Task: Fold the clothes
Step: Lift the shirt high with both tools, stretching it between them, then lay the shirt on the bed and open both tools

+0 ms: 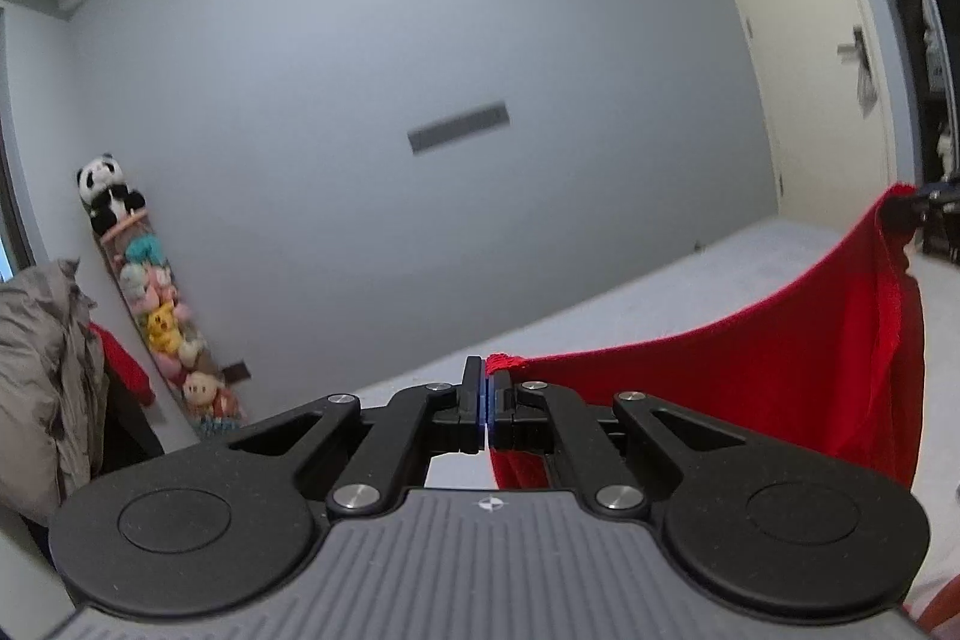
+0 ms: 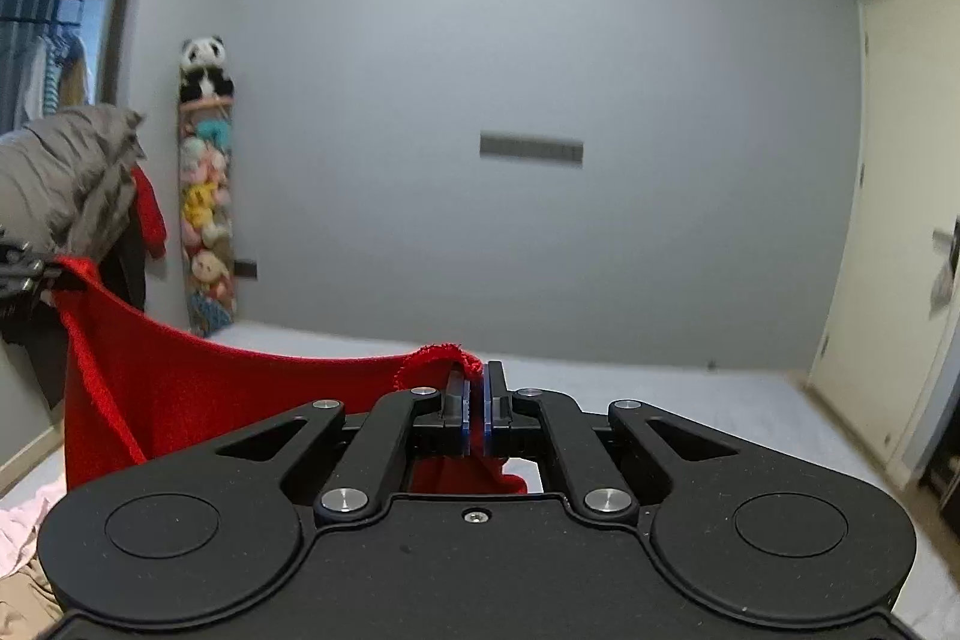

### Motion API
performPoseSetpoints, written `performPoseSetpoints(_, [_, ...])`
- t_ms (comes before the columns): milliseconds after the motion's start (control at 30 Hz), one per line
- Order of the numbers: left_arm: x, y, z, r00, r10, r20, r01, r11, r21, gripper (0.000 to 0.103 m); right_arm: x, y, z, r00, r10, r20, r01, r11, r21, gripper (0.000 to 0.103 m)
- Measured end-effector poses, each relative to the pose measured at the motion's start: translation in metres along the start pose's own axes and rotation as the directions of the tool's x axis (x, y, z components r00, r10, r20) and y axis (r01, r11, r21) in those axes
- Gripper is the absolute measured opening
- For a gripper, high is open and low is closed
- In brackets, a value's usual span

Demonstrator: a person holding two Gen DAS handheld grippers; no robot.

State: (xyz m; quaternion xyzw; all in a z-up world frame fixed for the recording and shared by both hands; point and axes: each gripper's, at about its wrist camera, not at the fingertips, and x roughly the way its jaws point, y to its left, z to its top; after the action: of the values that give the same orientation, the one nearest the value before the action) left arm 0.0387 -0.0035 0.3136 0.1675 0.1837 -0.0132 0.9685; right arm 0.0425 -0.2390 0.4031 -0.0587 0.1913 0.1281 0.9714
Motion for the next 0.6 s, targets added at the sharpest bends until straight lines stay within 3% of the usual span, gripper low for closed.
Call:
performPoseSetpoints(367, [0.106,0.025,-0.038,0.991,0.017,-0.135,-0.026,0.998,-0.063,0.000,0.145,0.035,-0.046,0.993,-0.012,-0.115,0.011,1.000,-0.016,0.003])
performPoseSetpoints(600, [0.169,0.012,-0.090,0.964,-0.055,-0.260,0.036,0.996,-0.077,0.004,0.244,0.044,-0.097,0.971,-0.002,-0.239,0.002,1.000,0.002,0.003])
